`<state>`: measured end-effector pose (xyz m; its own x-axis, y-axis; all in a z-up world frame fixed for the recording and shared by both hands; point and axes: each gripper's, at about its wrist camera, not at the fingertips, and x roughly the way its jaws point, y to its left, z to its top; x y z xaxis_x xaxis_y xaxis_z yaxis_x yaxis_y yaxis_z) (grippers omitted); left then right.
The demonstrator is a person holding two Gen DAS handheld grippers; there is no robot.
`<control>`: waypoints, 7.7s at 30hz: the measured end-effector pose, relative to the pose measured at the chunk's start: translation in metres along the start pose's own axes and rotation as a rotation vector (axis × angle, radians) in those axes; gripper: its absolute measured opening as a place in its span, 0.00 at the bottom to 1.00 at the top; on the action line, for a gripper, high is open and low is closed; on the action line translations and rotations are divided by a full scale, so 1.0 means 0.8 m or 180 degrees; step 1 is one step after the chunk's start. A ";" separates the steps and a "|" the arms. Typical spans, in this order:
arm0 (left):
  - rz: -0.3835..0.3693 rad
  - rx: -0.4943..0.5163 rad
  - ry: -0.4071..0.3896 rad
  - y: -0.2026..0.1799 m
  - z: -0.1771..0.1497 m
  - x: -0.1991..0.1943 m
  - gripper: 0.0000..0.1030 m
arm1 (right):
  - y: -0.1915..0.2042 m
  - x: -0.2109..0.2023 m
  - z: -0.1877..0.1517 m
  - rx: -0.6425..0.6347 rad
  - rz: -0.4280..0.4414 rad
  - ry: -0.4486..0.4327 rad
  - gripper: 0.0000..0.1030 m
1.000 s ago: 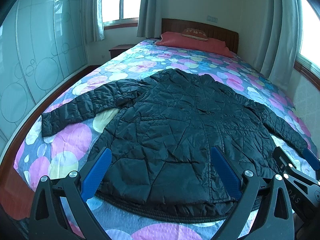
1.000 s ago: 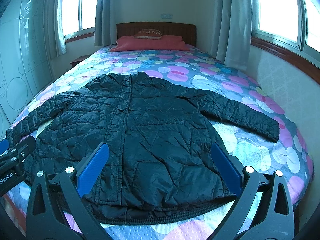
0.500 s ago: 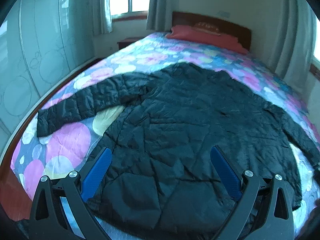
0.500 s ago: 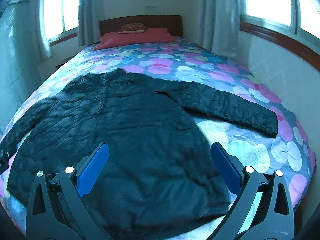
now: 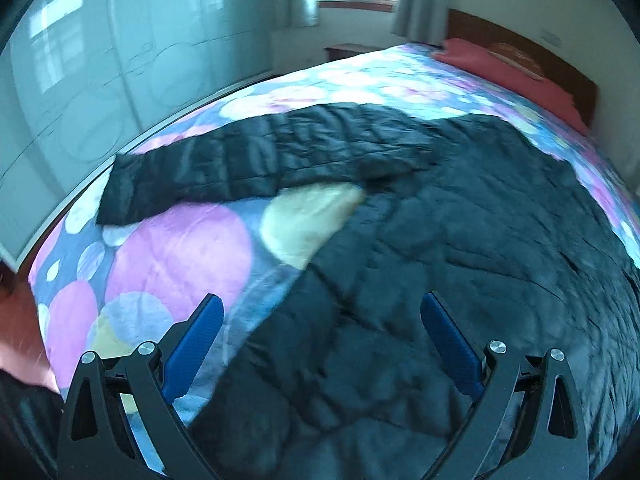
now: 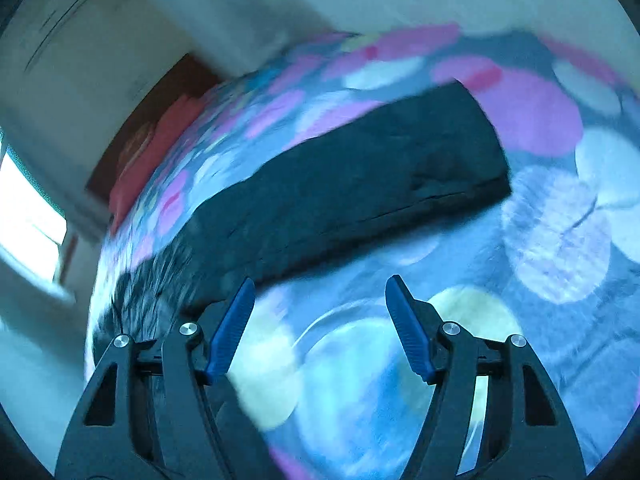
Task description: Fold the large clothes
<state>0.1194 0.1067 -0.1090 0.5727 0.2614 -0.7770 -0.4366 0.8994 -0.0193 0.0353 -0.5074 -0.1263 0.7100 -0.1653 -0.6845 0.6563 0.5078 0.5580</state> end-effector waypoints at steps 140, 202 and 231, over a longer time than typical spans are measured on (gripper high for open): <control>-0.0273 -0.0082 0.0177 0.029 -0.012 0.045 0.95 | 0.333 0.180 -0.196 -0.2708 -0.0196 0.0329 0.59; -0.1086 0.0475 -0.0887 -0.152 0.129 0.039 0.07 | 0.337 0.183 -0.195 -0.2702 -0.0146 0.0314 0.63; -0.1344 0.1252 -0.0481 -0.217 0.046 0.009 0.52 | 0.346 0.170 -0.198 -0.2712 -0.0125 0.0318 0.69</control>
<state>0.2248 -0.0350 -0.0881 0.7458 -0.1262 -0.6541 0.1236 0.9911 -0.0503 0.2734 -0.2556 -0.1393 0.6388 -0.1410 -0.7564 0.2357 0.9717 0.0179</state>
